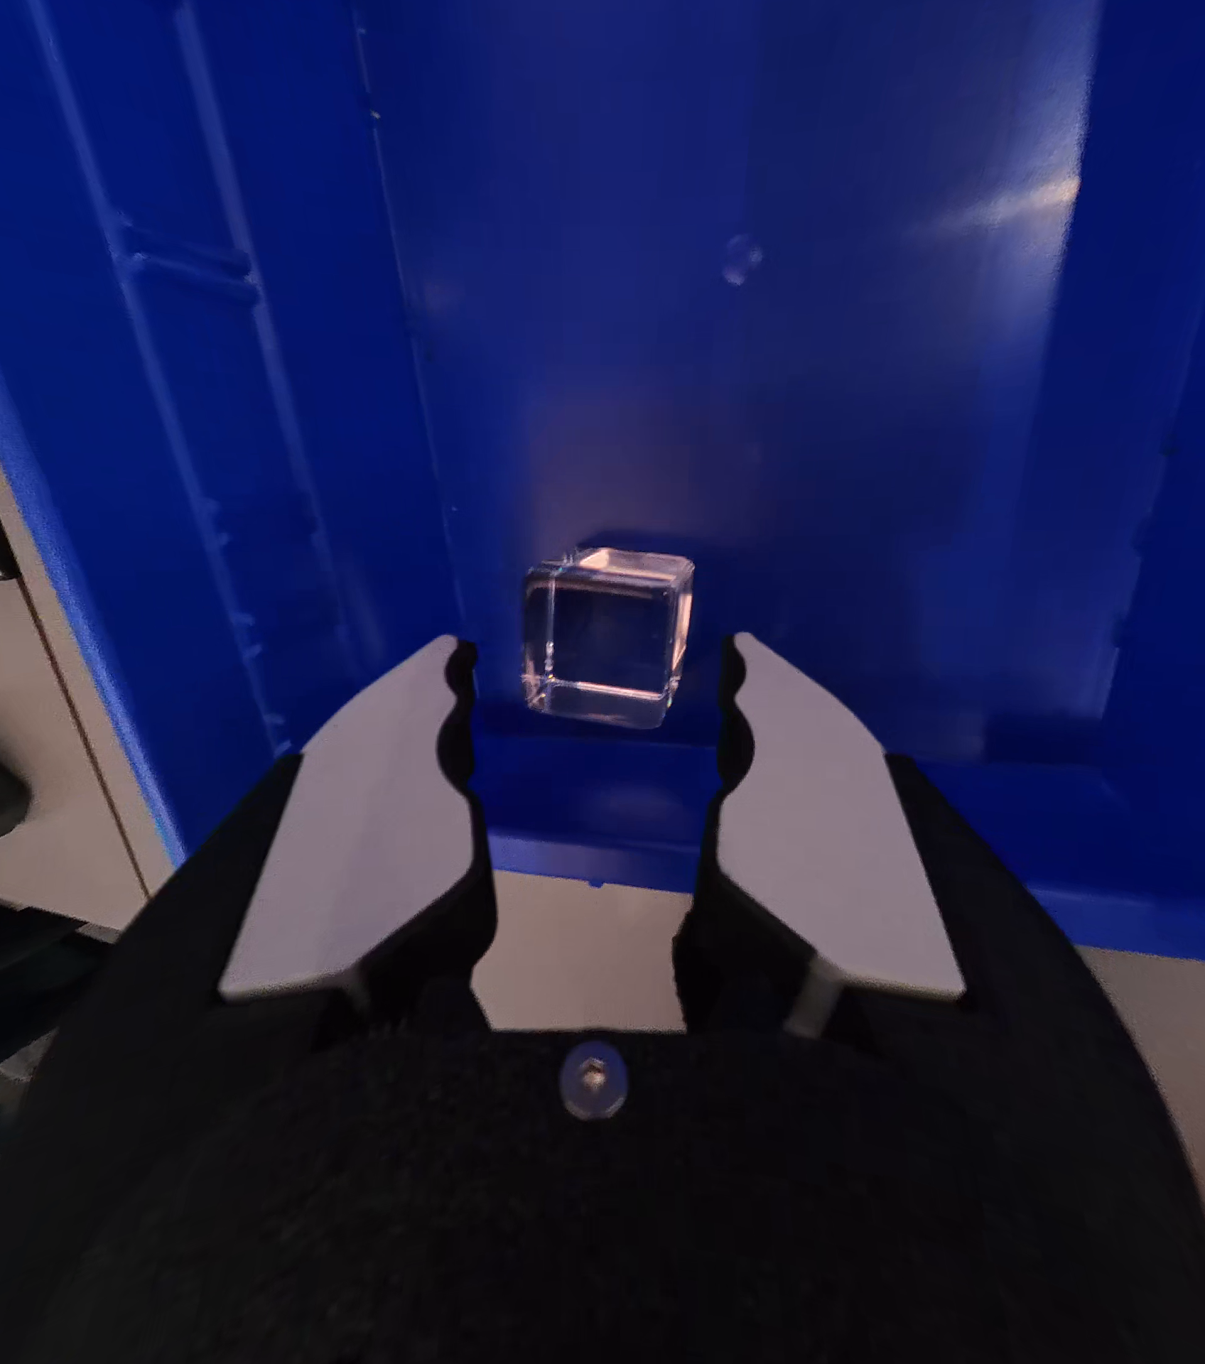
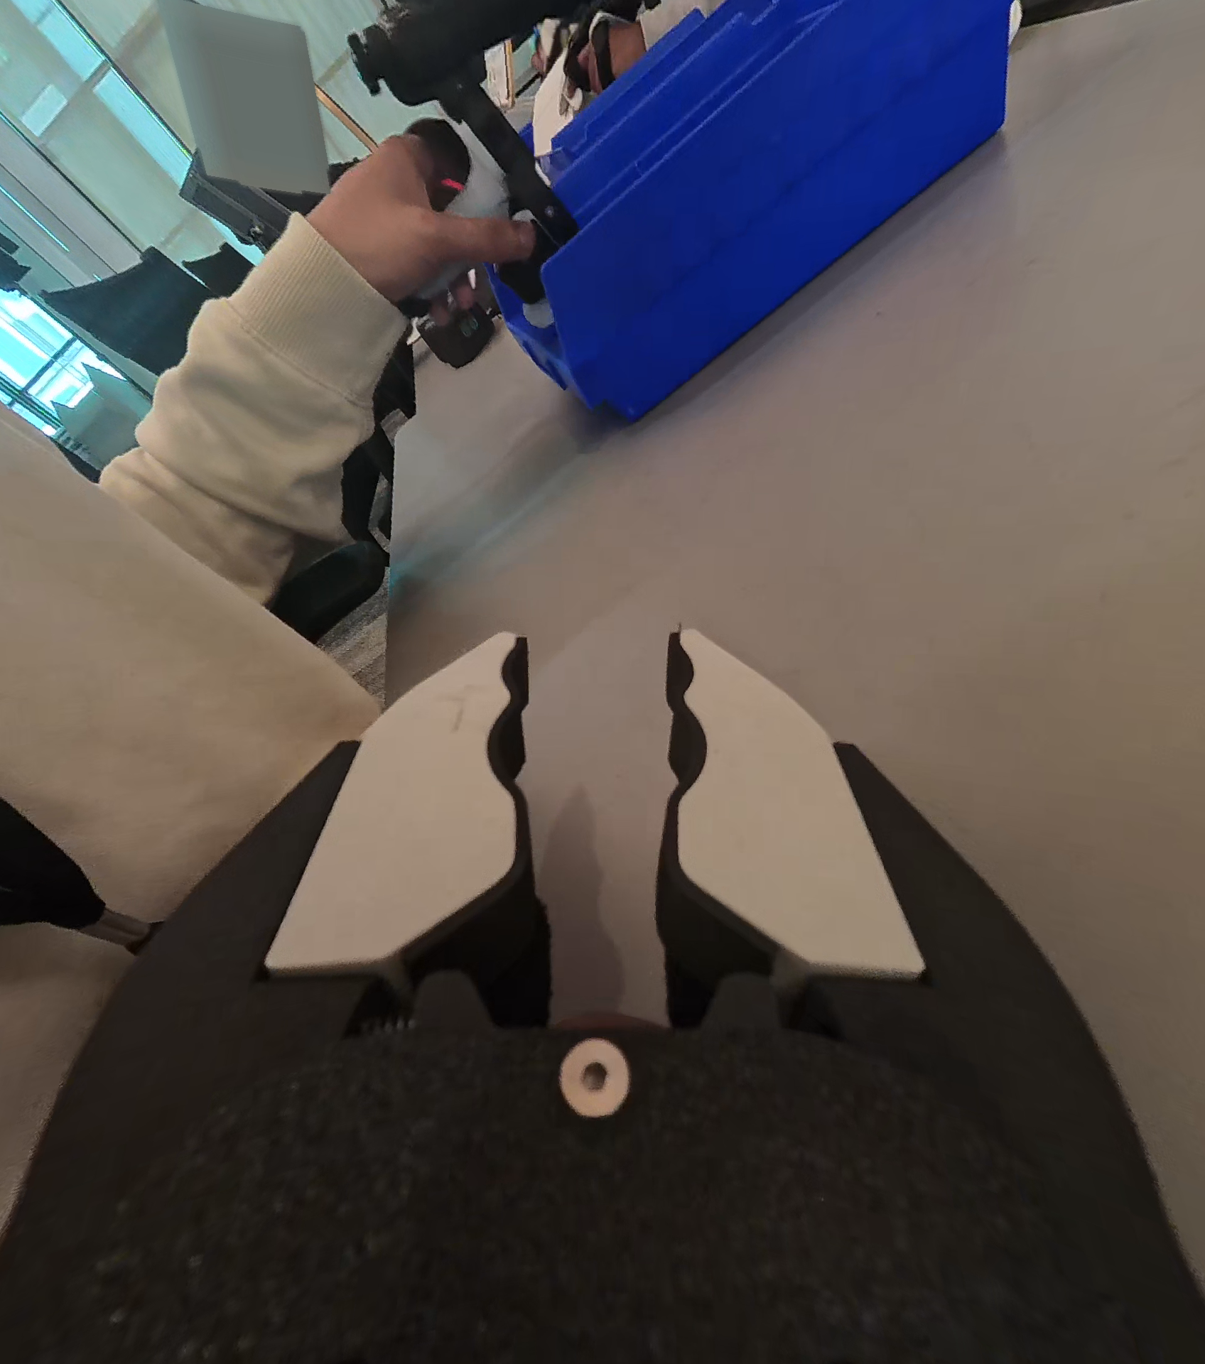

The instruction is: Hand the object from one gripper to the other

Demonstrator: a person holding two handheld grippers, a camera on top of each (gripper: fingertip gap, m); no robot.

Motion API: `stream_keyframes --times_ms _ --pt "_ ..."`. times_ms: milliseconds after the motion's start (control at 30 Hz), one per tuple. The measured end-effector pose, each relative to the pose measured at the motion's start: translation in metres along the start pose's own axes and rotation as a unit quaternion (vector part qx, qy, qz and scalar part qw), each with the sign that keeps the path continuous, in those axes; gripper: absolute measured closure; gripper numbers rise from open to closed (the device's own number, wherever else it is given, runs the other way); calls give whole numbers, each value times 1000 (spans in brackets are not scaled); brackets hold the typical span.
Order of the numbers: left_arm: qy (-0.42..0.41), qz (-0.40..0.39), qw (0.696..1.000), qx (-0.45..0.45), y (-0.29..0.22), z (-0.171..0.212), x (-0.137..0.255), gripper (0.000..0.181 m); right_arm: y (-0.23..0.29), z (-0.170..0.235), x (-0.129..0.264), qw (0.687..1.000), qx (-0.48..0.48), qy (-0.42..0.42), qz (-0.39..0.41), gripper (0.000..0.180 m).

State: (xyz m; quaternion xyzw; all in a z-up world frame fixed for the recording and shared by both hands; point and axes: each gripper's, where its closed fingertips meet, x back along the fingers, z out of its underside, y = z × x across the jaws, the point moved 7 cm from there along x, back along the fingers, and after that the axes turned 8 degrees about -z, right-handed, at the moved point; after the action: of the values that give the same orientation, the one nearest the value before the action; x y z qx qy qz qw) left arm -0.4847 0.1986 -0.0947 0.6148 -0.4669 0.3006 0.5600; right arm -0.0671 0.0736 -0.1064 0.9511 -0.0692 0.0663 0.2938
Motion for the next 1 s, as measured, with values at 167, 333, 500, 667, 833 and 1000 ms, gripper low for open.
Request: stream_keyframes --times_ms 167,333,500,667,833,1000 --pt "17 20 999 -27 1 6 -5 115 0 2 -2 1000 -3 7 -2 144" --pt "4 48 997 -57 1 3 -9 117 1 4 -5 1000 -1 17 -5 144" --pt "14 62 995 -76 0 -4 -14 125 1 7 -8 1000 -4 29 -10 144" --pt "18 47 995 -87 0 -9 -20 136 -1 8 -9 999 -7 34 -12 144" --pt "21 53 994 -90 -3 -11 -30 135 -2 8 -9 999 -16 31 -18 144" --pt "-4 89 993 -73 -2 -13 -33 136 -3 9 -9 999 -19 30 -21 144"
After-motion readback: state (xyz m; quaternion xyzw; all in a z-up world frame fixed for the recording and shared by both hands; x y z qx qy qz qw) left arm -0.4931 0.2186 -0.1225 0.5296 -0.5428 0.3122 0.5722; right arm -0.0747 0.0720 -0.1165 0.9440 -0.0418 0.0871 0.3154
